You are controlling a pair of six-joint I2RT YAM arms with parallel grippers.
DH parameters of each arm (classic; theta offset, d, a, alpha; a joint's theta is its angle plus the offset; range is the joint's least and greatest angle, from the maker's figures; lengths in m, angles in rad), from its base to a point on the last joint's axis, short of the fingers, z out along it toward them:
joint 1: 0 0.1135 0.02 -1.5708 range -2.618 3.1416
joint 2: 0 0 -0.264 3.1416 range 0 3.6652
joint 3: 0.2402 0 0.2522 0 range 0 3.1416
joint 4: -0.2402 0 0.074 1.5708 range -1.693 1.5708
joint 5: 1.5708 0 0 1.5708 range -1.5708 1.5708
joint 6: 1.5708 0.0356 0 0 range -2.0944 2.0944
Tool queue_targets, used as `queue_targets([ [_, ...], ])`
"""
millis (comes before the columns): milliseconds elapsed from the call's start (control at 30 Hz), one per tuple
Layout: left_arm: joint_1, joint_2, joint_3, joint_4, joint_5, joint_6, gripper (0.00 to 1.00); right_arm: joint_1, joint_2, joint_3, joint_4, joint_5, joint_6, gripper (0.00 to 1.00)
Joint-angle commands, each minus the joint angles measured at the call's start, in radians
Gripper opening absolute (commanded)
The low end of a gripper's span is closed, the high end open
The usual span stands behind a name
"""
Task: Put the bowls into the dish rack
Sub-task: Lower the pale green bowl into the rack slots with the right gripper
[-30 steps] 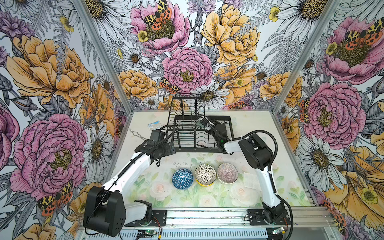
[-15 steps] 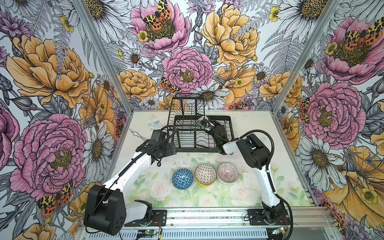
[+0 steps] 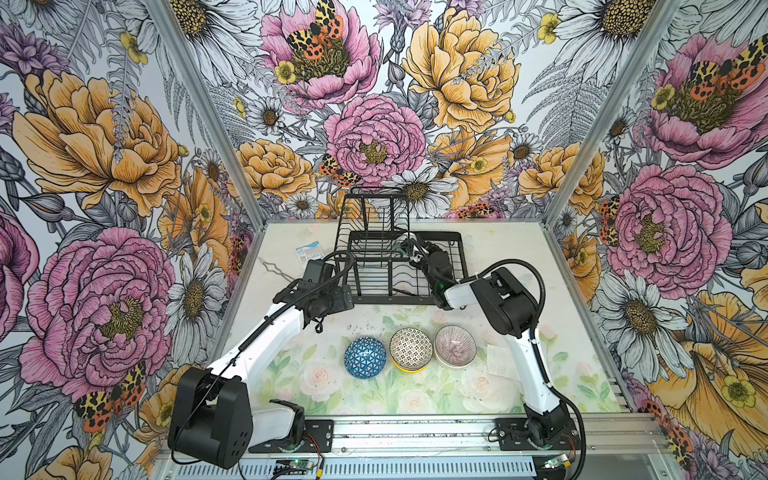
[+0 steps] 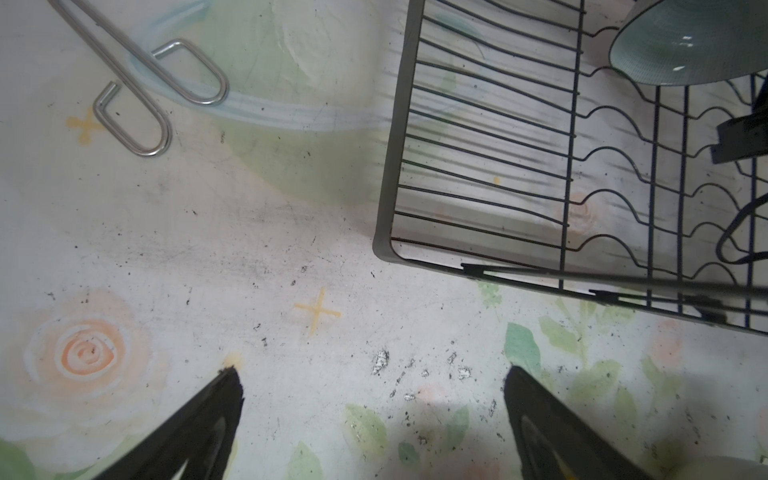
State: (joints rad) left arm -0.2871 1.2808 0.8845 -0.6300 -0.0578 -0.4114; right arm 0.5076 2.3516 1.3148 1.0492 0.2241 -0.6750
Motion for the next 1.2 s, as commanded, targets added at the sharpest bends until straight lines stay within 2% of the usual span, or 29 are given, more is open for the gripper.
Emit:
queue_targets([
  [0, -0.010, 0.009, 0.013, 0.030, 0.016, 0.009, 0.99, 0.026, 0.020, 0.023, 0.020, -0.033, -0.015, 0.00],
  [333, -0.015, 0.013, 0.008, 0.033, 0.018, 0.009, 0.99, 0.035, 0.023, 0.022, -0.005, -0.058, -0.008, 0.00],
  [600, -0.019, 0.019, 0.008, 0.035, 0.021, 0.007, 0.99, 0.035, 0.016, 0.019, -0.009, -0.057, -0.001, 0.16],
  [700, -0.022, 0.021, 0.010, 0.035, 0.021, 0.005, 0.99, 0.036, 0.004, 0.015, -0.009, -0.050, 0.004, 0.24],
  [900, -0.028, 0.019, 0.016, 0.036, 0.019, 0.005, 0.99, 0.035, -0.032, -0.002, 0.002, -0.045, 0.020, 0.55],
  [1033, -0.035, 0.006, 0.018, 0.036, 0.017, 0.001, 0.99, 0.034, -0.067, -0.031, 0.011, -0.044, 0.032, 0.71],
  [1167, -0.039, -0.009, 0.015, 0.036, 0.013, 0.000, 0.99, 0.032, -0.107, -0.076, 0.017, -0.042, 0.048, 0.82],
])
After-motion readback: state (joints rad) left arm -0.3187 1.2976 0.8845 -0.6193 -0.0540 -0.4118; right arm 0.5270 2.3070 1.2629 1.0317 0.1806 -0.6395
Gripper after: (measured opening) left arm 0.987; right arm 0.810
